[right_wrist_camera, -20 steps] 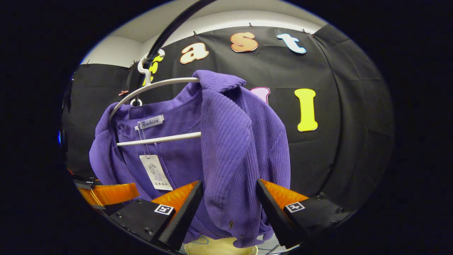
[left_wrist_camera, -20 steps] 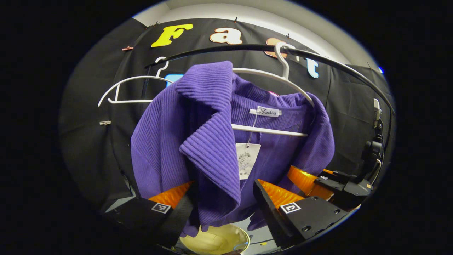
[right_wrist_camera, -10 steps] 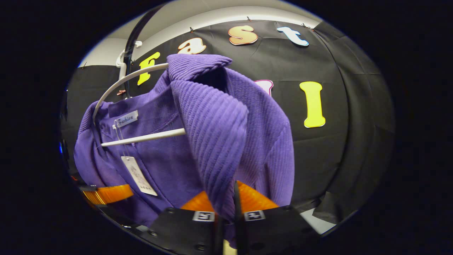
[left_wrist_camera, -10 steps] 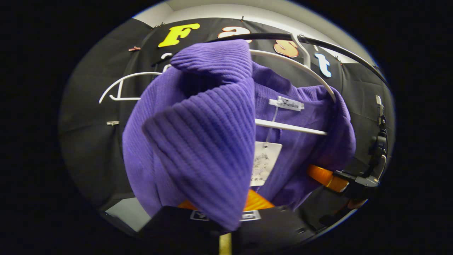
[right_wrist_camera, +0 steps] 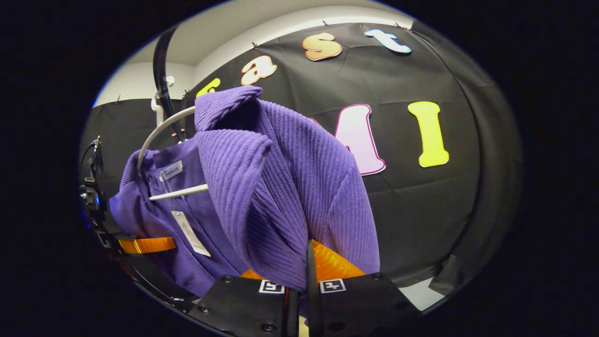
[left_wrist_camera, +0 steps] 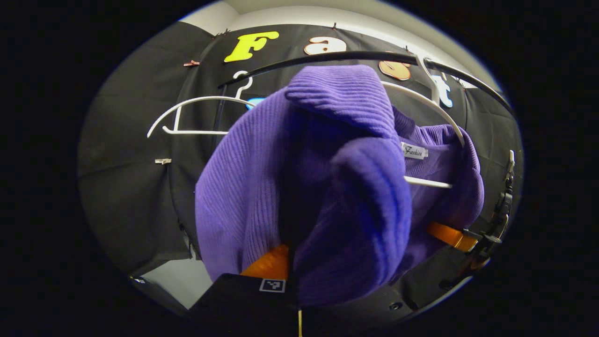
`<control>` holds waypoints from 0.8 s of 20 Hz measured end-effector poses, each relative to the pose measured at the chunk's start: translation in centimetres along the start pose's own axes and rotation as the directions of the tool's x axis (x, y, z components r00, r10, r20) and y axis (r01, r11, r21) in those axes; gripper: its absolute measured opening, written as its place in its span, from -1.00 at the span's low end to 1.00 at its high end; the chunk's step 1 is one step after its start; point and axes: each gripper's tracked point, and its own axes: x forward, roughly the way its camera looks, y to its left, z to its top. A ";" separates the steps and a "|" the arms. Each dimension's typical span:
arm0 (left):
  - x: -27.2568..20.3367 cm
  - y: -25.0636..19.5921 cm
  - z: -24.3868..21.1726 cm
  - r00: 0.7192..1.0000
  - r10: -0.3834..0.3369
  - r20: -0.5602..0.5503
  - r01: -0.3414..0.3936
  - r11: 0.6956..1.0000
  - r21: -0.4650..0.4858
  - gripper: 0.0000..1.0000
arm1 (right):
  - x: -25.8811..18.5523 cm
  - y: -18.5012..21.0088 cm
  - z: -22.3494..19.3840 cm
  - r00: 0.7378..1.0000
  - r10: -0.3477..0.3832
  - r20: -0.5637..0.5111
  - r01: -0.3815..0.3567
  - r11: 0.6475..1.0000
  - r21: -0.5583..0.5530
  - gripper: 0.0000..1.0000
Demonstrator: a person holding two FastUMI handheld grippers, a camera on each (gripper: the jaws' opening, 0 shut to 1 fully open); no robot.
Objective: Grasp the clothes on the hanger with both hands and then place them into the laundry hamper below.
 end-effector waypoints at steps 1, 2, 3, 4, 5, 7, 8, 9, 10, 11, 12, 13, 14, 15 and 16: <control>-0.4 0.3 0.4 1.000 0.005 0.005 -0.005 1.000 -0.005 -0.85 | -0.3 -0.1 0.2 1.000 0.016 0.005 -0.016 1.000 0.006 -0.67; -0.9 0.8 1.0 1.000 0.016 0.021 -0.016 1.000 -0.010 -0.85 | -0.6 -0.4 0.6 0.999 0.028 0.016 -0.028 1.000 0.006 -0.75; -1.6 1.2 1.7 0.999 0.031 0.041 -0.030 0.999 -0.012 -0.85 | -0.9 -0.7 1.0 0.999 0.039 0.026 -0.039 0.999 0.013 -0.75; -2.3 1.5 2.4 0.997 0.045 0.059 -0.045 0.999 -0.014 -0.84 | -1.1 -0.9 1.5 0.998 0.045 0.036 -0.046 0.998 0.036 -0.76; -2.8 1.9 3.2 0.995 0.058 0.078 -0.057 0.998 -0.013 -0.85 | -1.3 -1.1 1.9 0.998 0.051 0.048 -0.054 0.996 0.066 -0.76; -3.7 2.9 4.9 0.990 0.085 0.117 -0.085 0.996 -0.005 -0.85 | -1.7 -1.5 2.9 0.995 0.058 0.079 -0.066 0.992 0.110 -0.76; -3.9 3.5 5.7 0.986 0.100 0.132 -0.101 0.995 0.000 -0.85 | -1.9 -1.7 3.6 0.993 0.064 0.100 -0.077 0.988 0.131 -0.76; -4.0 4.0 6.3 0.983 0.115 0.145 -0.117 0.993 0.006 -0.85 | -2.2 -1.8 4.5 0.989 0.074 0.127 -0.095 0.982 0.162 -0.75; -4.2 4.3 6.7 0.979 0.129 0.157 -0.132 0.991 0.012 -0.85 | -2.6 -1.6 5.9 0.982 0.089 0.164 -0.121 0.974 0.192 -0.76; -4.4 4.6 7.3 0.976 0.139 0.168 -0.144 0.989 0.018 -0.85 | -2.8 -1.3 7.1 0.974 0.107 0.200 -0.149 0.966 0.209 -0.76; -4.7 4.8 7.9 0.971 0.150 0.184 -0.157 0.987 0.024 -0.85 | -3.0 -1.0 8.0 0.966 0.124 0.226 -0.174 0.961 0.213 -0.68; -5.0 5.0 8.8 0.967 0.156 0.200 -0.165 0.986 0.030 -0.85 | -3.1 -0.8 8.6 0.960 0.140 0.242 -0.193 0.958 0.211 -0.67; -5.2 5.1 9.5 0.963 0.159 0.217 -0.171 0.985 0.035 -0.85 | -3.3 -0.6 9.2 0.955 0.154 0.253 -0.209 0.955 0.209 -0.67; -5.6 5.1 10.2 0.958 0.162 0.235 -0.176 0.983 0.040 -0.85 | -3.8 -0.6 9.8 0.951 0.160 0.266 -0.220 0.951 0.215 -0.67; -5.8 5.2 11.0 0.953 0.165 0.253 -0.183 0.982 0.048 -0.85 | -4.1 -0.8 10.6 0.945 0.165 0.284 -0.234 0.945 0.230 -0.67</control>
